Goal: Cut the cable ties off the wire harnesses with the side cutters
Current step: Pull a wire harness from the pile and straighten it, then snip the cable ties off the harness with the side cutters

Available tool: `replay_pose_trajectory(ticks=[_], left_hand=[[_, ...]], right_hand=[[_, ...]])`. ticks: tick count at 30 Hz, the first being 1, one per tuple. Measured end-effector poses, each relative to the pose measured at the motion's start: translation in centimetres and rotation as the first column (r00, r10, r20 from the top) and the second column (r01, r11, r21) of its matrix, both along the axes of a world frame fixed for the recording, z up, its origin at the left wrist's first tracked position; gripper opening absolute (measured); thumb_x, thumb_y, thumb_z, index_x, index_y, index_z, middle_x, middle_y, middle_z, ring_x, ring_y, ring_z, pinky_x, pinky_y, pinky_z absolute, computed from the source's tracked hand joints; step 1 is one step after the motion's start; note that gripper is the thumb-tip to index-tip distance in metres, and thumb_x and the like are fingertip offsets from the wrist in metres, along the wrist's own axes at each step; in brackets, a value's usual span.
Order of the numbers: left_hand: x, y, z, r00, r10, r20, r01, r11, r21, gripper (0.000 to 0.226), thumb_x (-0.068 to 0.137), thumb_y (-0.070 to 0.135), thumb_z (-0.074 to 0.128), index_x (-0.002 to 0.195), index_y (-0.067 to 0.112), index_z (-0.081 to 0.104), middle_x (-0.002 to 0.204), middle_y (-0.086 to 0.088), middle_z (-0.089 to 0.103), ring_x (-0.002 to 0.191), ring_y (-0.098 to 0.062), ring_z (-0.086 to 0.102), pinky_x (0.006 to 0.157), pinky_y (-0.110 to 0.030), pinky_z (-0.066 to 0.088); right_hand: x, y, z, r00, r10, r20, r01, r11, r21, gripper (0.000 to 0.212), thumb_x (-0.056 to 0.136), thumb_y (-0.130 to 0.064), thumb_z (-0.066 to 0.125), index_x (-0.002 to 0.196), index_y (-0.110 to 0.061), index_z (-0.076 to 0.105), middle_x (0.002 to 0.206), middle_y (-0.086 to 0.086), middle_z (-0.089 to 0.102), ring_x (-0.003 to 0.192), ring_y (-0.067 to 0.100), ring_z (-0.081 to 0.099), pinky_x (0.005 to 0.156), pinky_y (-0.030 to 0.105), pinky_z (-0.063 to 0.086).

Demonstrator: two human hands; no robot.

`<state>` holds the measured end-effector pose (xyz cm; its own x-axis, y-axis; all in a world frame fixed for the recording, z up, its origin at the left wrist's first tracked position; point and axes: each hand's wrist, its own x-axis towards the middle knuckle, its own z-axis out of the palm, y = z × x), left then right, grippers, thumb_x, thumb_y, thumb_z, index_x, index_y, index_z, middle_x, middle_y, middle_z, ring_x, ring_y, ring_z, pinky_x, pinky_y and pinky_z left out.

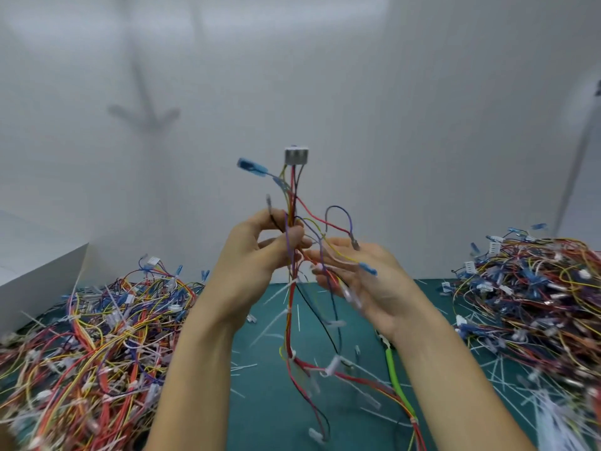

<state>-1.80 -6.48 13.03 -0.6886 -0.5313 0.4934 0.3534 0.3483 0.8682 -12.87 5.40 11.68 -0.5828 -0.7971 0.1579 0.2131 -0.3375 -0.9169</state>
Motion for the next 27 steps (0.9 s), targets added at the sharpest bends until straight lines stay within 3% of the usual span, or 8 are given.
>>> replay_pose_trajectory(ticks=[3, 6, 8, 11, 15, 19, 24, 27], left_hand=[[-0.1, -0.4, 0.1, 0.991, 0.124, -0.047, -0.121, 0.991, 0.052, 0.006, 0.089, 0.007, 0.067, 0.090, 0.012, 0.064, 0.085, -0.009, 0.068, 0.076, -0.022, 0.075, 0.078, -0.039, 0.062], [0.2, -0.6, 0.1, 0.983, 0.182, -0.006, -0.182, 0.983, 0.012, 0.009, 0.087, 0.006, 0.070, 0.086, 0.011, 0.062, 0.084, -0.008, 0.066, 0.069, -0.021, 0.074, 0.071, -0.037, 0.062], [0.3, -0.6, 0.1, 0.973, 0.225, 0.053, -0.222, 0.974, -0.049, 0.011, 0.085, 0.009, 0.073, 0.085, 0.012, 0.063, 0.084, -0.009, 0.068, 0.068, -0.020, 0.074, 0.071, -0.039, 0.063], [0.3, -0.4, 0.1, 0.949, 0.286, 0.130, -0.269, 0.954, -0.130, 0.012, 0.083, 0.015, 0.077, 0.087, 0.012, 0.066, 0.084, -0.009, 0.071, 0.067, -0.020, 0.075, 0.074, -0.043, 0.062], [-0.1, -0.3, 0.0, 0.930, 0.324, 0.172, -0.315, 0.946, -0.080, 0.015, 0.082, 0.013, 0.076, 0.084, 0.003, 0.064, 0.072, -0.001, 0.066, 0.064, -0.024, 0.074, 0.075, -0.048, 0.061], [-0.4, -0.5, -0.5, 0.915, 0.329, 0.234, -0.327, 0.944, -0.047, 0.017, 0.084, 0.010, 0.072, 0.072, 0.004, 0.062, 0.064, -0.007, 0.068, 0.064, -0.023, 0.074, 0.073, -0.046, 0.062], [0.0, -0.8, -0.2, 0.943, 0.212, 0.257, -0.259, 0.951, 0.166, 0.020, 0.087, 0.010, 0.071, 0.090, -0.010, 0.065, 0.075, -0.015, 0.064, 0.053, -0.017, 0.070, 0.049, -0.022, 0.055], [0.5, -1.0, -0.1, 0.962, 0.135, 0.237, -0.193, 0.952, 0.239, 0.017, 0.090, 0.011, 0.068, 0.086, -0.006, 0.072, 0.078, -0.014, 0.069, 0.057, -0.018, 0.070, 0.051, -0.020, 0.055]], right_hand=[[-2.6, 0.5, -1.0, 0.872, -0.297, -0.388, 0.403, 0.886, 0.230, 0.008, 0.096, -0.007, 0.059, 0.097, -0.014, 0.064, 0.097, 0.010, 0.075, 0.077, 0.019, 0.070, 0.075, 0.040, 0.059], [-5.2, 1.2, -3.0, 0.490, -0.010, -0.872, 0.746, 0.522, 0.413, 0.009, 0.097, -0.021, 0.054, 0.100, -0.017, 0.062, 0.106, 0.005, 0.068, 0.095, 0.027, 0.064, 0.077, 0.036, 0.051], [-5.9, 1.6, -4.4, 0.411, 0.304, -0.859, 0.821, 0.287, 0.494, 0.007, 0.096, -0.022, 0.052, 0.099, -0.017, 0.055, 0.117, 0.009, 0.064, 0.107, 0.031, 0.060, 0.075, 0.033, 0.041], [-6.4, 2.0, -5.7, 0.480, 0.502, -0.719, 0.786, 0.117, 0.607, 0.032, 0.094, -0.040, 0.057, 0.119, -0.020, 0.055, 0.131, 0.007, 0.059, 0.120, 0.030, 0.056, 0.082, 0.035, 0.040], [-7.2, 2.6, -7.1, 0.606, 0.568, -0.557, 0.671, 0.011, 0.741, 0.052, 0.090, -0.057, 0.057, 0.128, -0.021, 0.054, 0.137, 0.008, 0.055, 0.124, 0.030, 0.053, 0.099, 0.040, 0.043], [-7.3, 2.4, -7.9, 0.611, 0.603, -0.513, 0.649, -0.011, 0.760, 0.061, 0.085, -0.057, 0.065, 0.131, -0.020, 0.052, 0.137, 0.005, 0.055, 0.125, 0.029, 0.054, 0.099, 0.039, 0.044], [-7.4, 1.8, -8.5, 0.590, 0.609, -0.531, 0.639, 0.050, 0.768, 0.030, 0.085, -0.042, 0.066, 0.103, -0.021, 0.056, 0.111, 0.005, 0.059, 0.101, 0.026, 0.057, 0.085, 0.034, 0.048], [-7.4, 1.3, -8.7, 0.601, 0.523, -0.605, 0.659, 0.104, 0.745, 0.024, 0.087, -0.041, 0.058, 0.097, -0.020, 0.052, 0.103, 0.005, 0.056, 0.095, 0.027, 0.055, 0.081, 0.034, 0.046]])
